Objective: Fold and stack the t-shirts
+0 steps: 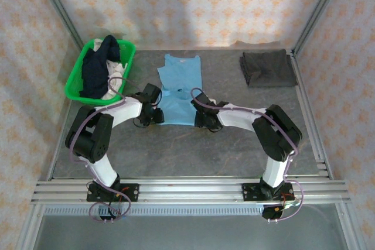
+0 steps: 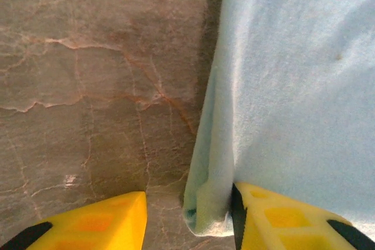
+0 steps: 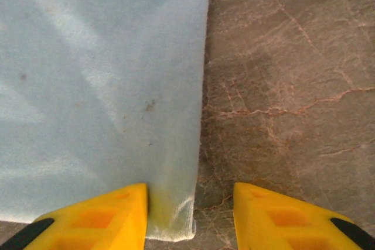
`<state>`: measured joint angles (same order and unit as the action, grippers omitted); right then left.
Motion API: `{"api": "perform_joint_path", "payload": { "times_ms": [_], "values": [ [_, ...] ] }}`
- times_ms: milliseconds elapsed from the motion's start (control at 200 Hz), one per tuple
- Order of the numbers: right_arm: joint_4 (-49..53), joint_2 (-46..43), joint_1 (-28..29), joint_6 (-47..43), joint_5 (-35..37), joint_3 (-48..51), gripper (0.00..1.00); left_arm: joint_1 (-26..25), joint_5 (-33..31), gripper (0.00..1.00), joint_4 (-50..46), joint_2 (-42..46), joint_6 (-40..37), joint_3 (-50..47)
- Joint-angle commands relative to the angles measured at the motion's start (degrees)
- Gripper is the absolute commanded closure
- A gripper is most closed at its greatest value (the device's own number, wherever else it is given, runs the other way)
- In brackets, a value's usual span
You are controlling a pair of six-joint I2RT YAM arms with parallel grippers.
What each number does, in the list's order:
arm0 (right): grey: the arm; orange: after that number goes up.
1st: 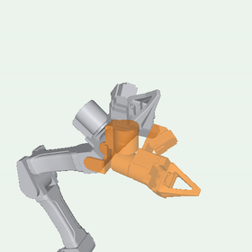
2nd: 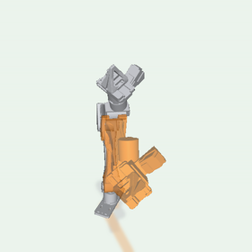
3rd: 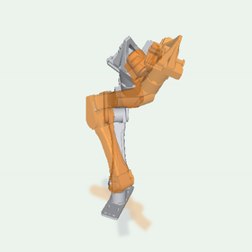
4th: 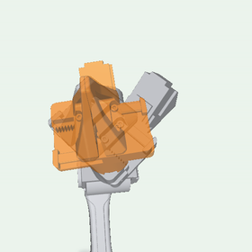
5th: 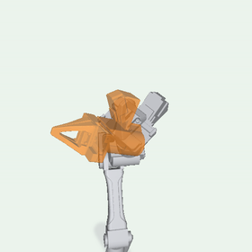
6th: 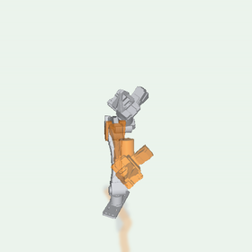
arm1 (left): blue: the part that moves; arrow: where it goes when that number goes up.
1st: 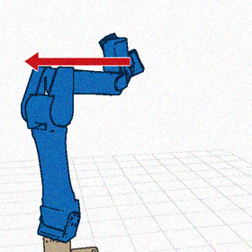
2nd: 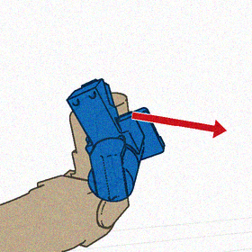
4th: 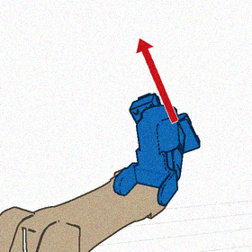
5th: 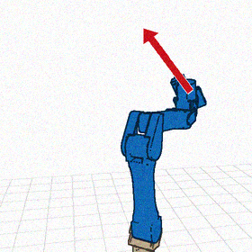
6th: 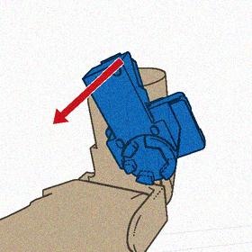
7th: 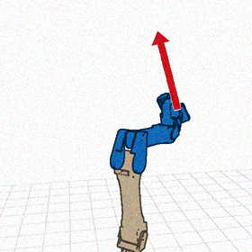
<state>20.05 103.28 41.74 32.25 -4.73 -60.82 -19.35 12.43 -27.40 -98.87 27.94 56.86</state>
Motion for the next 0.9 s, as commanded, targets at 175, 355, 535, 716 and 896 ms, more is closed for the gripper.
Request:
{"api": "perform_joint_path", "payload": {
  "times_ms": [175,355,535,716,896],
  "values": [
    [-1.3,2.6,0.8,1.8,-0.4,-1.6,0.73,0.1,6.4,0.77,6.6,-1.8,2.0,-3.1],
    [-2.3,1.6,0.7,2.5,-1.1,-1.8,0.82,0.0,8.9,0.91,8.1,0.1,2.4,-3.9],
    [-2.2,-0.8,0.8,2.8,-0.9,-0.4,1.00,0.0,8.7,1.00,6.5,2.5,2.0,-4.6],
    [2.1,-7.1,0.8,2.9,2.5,2.5,1.00,-0.1,7.1,1.00,3.3,8.4,1.5,-7.1],
    [2.2,-16.3,2.0,2.7,-2.2,10.3,1.00,-2.0,5.6,1.00,-1.1,17.0,1.9,-11.1]
  ]
}}
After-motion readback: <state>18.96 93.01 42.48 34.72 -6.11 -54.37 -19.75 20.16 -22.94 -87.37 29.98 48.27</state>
